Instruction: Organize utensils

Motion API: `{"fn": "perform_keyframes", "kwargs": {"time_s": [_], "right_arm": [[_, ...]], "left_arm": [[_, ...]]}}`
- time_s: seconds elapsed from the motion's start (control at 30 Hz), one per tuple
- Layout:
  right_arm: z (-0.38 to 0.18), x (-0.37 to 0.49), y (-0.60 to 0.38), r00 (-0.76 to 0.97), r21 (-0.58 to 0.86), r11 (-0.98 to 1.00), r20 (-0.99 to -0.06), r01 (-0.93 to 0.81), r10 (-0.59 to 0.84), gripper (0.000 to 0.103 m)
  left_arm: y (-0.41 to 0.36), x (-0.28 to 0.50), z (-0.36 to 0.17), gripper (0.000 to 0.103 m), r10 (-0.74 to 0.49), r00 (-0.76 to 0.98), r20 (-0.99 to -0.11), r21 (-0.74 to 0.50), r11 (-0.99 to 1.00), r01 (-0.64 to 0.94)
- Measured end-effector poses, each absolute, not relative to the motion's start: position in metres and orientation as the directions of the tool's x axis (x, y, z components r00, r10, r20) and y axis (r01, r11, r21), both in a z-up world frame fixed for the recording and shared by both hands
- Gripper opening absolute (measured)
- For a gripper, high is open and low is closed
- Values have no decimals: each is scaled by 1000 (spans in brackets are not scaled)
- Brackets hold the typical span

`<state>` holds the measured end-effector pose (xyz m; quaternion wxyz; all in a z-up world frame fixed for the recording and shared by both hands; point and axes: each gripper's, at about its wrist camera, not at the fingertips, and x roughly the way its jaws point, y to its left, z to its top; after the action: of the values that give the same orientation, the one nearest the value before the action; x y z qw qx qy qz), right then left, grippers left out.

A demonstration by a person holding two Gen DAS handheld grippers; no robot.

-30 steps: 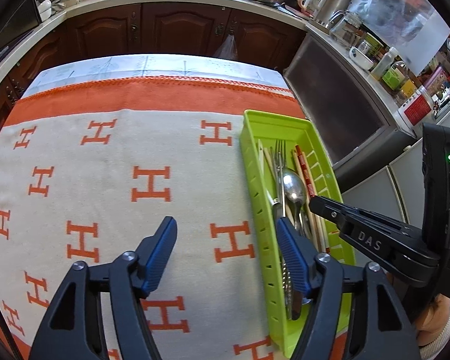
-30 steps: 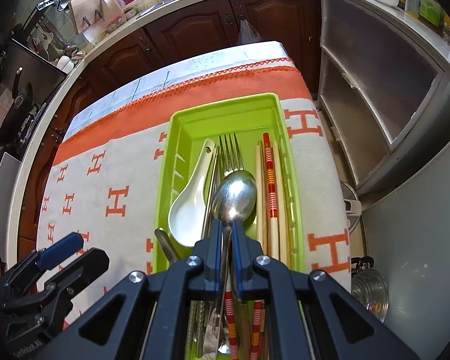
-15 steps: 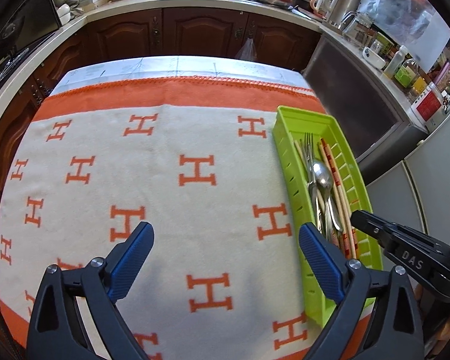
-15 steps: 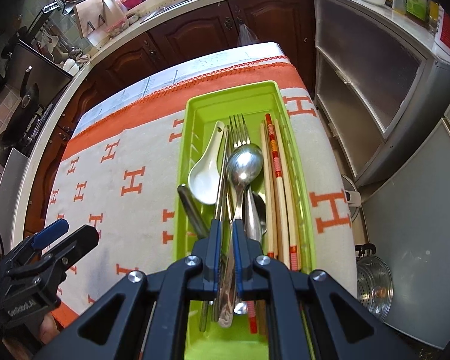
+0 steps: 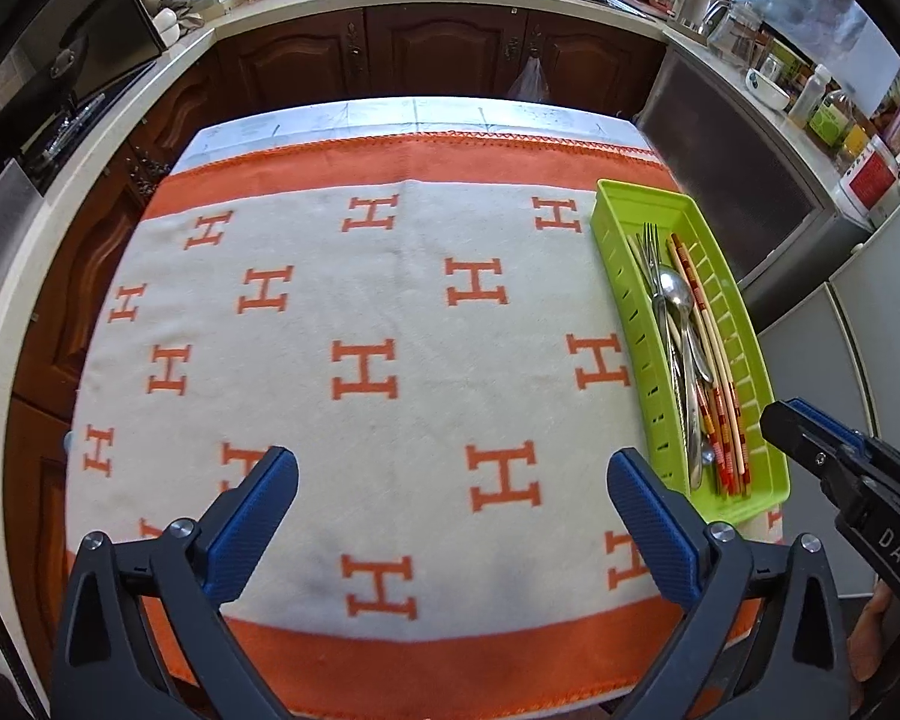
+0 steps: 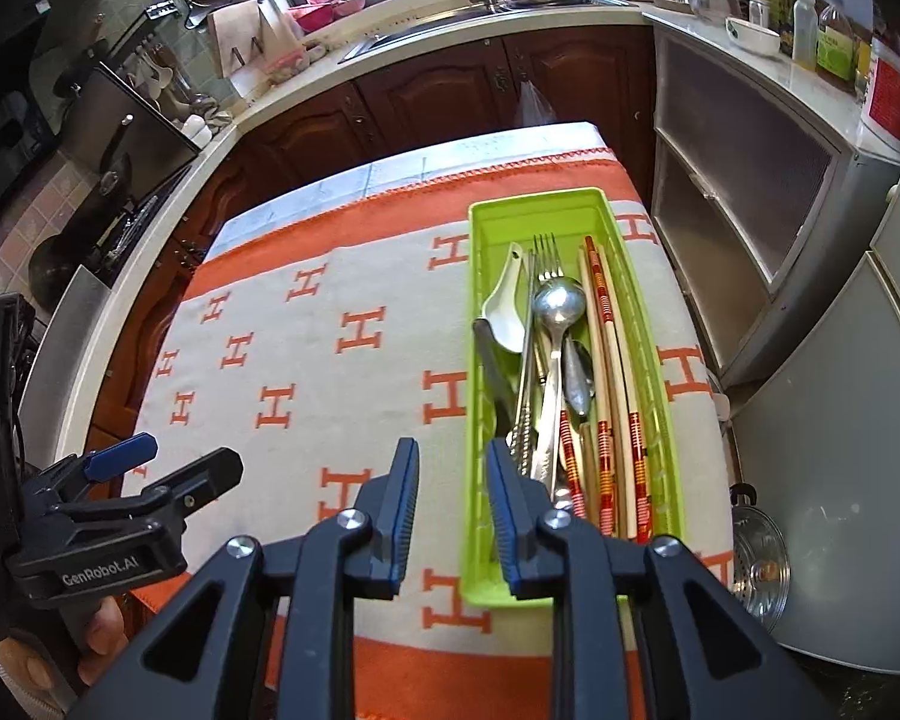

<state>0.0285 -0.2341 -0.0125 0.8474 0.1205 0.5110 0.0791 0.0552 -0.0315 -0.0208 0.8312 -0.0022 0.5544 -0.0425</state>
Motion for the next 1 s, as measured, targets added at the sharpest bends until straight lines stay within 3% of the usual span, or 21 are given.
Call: {"fn": "perform_keyframes", "kwargs": {"time_s": [0.2,1.0], "right_arm": [[1,15,-223,456,299,954,-848,-8,269,32],[24,6,-196,449,271,962,-856,-31,256,33]], "left_arm": [[-22,40,-5,102,-41,379,-925,-21,998,57],[-9,32,24,102,9,434,-901,6,1000,-7]]}}
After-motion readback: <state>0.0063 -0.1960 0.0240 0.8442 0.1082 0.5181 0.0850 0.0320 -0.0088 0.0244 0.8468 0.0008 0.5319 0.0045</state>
